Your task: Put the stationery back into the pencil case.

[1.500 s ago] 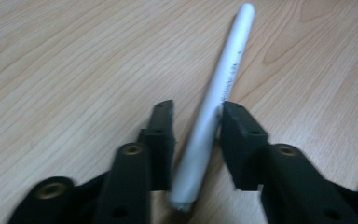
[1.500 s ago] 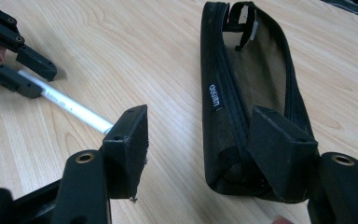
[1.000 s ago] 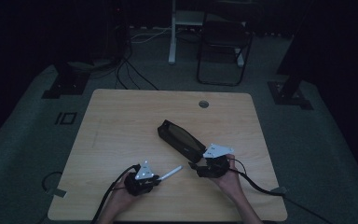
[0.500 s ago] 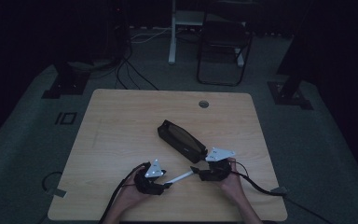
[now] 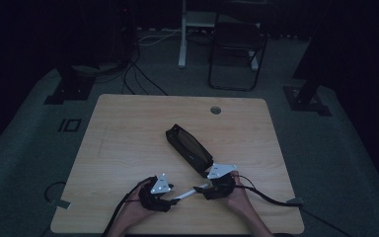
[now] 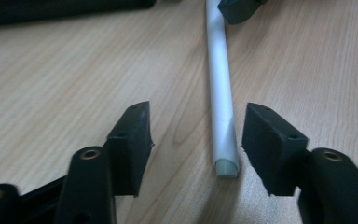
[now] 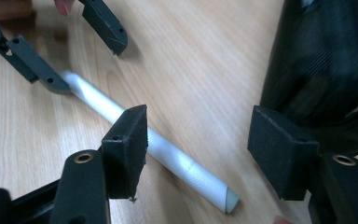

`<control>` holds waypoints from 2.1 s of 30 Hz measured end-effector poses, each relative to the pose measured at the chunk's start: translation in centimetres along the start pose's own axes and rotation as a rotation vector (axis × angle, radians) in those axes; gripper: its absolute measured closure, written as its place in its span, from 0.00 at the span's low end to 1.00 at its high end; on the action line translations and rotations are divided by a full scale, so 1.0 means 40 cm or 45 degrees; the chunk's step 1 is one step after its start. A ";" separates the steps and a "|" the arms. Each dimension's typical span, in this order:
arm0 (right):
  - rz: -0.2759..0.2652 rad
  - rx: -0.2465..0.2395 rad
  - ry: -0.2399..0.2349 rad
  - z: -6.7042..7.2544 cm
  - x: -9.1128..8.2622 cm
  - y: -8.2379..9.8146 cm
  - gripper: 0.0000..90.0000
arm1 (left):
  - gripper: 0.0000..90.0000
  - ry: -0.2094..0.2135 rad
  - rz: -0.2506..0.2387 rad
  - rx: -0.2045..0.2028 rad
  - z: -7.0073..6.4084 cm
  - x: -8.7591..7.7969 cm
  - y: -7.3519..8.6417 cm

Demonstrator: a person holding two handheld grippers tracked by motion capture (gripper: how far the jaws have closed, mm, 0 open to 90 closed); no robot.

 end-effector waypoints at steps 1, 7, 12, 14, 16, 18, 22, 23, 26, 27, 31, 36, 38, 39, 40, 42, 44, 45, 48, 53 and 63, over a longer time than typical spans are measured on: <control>0.013 0.004 -0.008 0.001 0.005 0.005 0.43 | 0.52 -0.006 0.012 0.005 -0.001 0.004 0.002; 0.050 -0.010 -0.041 0.005 0.019 0.022 0.51 | 0.61 -0.061 -0.010 -0.021 0.018 0.002 0.000; 0.049 -0.020 -0.055 0.010 0.015 0.021 0.67 | 0.63 -0.178 -0.034 -0.064 0.049 -0.004 -0.001; 0.053 -0.033 -0.059 0.013 0.014 0.021 0.73 | 0.62 -0.217 -0.044 -0.085 0.059 -0.005 -0.001; 0.060 -0.034 -0.058 0.013 0.012 0.022 0.77 | 0.63 -0.231 -0.045 -0.089 0.063 -0.006 -0.001; 0.064 -0.034 -0.057 0.015 0.012 0.021 0.78 | 0.64 -0.250 -0.056 -0.104 0.068 -0.005 -0.002; 0.069 -0.060 -0.064 0.029 0.023 0.010 0.77 | 0.71 -0.253 -0.064 -0.096 0.063 0.001 -0.007; 0.075 -0.074 -0.055 0.033 0.026 0.006 0.77 | 0.71 -0.255 -0.068 -0.091 0.062 0.004 -0.009; 0.097 -0.094 -0.047 0.039 0.033 -0.002 0.78 | 0.71 -0.261 -0.071 -0.091 0.060 0.007 -0.012; 0.101 -0.109 -0.043 0.042 0.035 -0.005 0.78 | 0.71 -0.264 -0.075 -0.102 0.062 0.008 -0.013; 0.121 -0.124 -0.032 0.046 0.035 -0.008 0.81 | 0.59 -0.277 -0.069 -0.141 0.073 0.004 -0.011; 0.136 -0.098 -0.035 0.045 0.033 -0.008 0.87 | 0.47 -0.266 -0.109 -0.192 0.091 -0.018 -0.010; 0.142 -0.078 -0.037 0.043 0.033 -0.007 0.87 | 0.45 -0.313 -0.123 -0.234 0.118 -0.035 -0.003; 0.142 -0.069 -0.036 0.043 0.033 -0.007 0.87 | 0.45 -0.336 -0.123 -0.250 0.130 -0.040 0.000; 0.141 -0.060 -0.033 0.043 0.033 -0.008 0.87 | 0.45 -0.353 -0.126 -0.266 0.141 -0.044 0.003; 0.140 -0.049 -0.027 0.043 0.033 -0.007 0.87 | 0.44 -0.398 -0.132 -0.306 0.164 -0.050 0.008; 0.137 -0.042 -0.021 0.044 0.033 -0.007 0.87 | 0.44 -0.464 -0.119 -0.344 0.190 -0.056 0.016; 0.136 -0.042 -0.019 0.044 0.033 -0.007 0.87 | 0.44 -0.497 -0.115 -0.361 0.202 -0.058 0.020; 0.131 -0.036 -0.010 0.043 0.031 -0.005 0.88 | 0.43 -0.522 -0.103 -0.388 0.217 -0.063 0.028; 0.129 -0.029 0.005 0.041 0.029 -0.003 0.88 | 0.43 -0.562 -0.098 -0.383 0.232 -0.063 0.036; 0.119 -0.011 0.005 0.035 0.018 0.001 0.88 | 0.43 -0.511 -0.126 -0.422 0.237 -0.059 0.038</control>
Point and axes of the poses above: each handheld gripper's, and its own axes: x roughly forward along the jaws, y roughly out of its underside, z roughly to its left, the point moved 7 cm from there along x, roughly forward along the jaws, and after that the axes turned 9 degrees about -x, right-handed, at the moved point
